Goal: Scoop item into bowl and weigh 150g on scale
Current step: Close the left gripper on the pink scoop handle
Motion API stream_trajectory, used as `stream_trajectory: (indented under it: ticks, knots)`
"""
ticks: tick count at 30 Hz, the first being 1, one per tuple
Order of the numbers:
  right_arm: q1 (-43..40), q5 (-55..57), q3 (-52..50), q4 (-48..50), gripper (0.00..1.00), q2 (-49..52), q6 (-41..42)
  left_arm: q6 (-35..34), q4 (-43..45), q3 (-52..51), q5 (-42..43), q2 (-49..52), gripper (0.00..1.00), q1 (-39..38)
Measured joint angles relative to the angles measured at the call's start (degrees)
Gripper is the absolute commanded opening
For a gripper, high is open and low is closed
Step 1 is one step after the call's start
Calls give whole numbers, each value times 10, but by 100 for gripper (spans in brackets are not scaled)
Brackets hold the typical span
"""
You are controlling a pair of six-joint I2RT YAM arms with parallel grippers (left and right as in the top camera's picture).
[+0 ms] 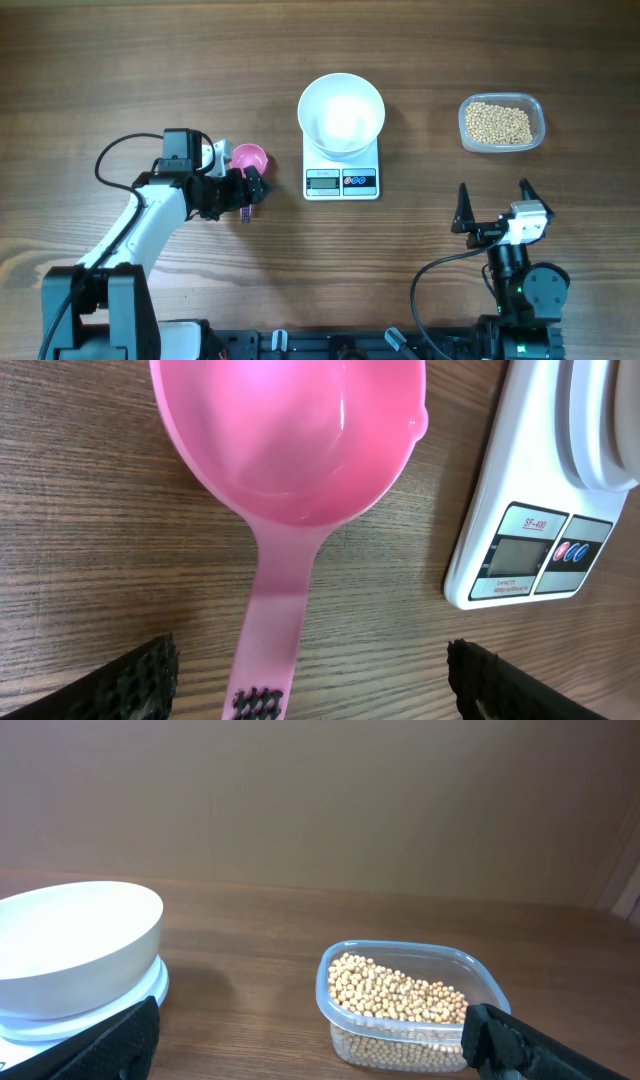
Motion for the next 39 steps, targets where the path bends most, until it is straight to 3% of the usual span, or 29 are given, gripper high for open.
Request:
stream_trajectory:
  ticks: [39]
  knots:
    - [0, 0, 0, 0, 100, 0, 0, 0, 0, 0, 0, 0, 90, 0]
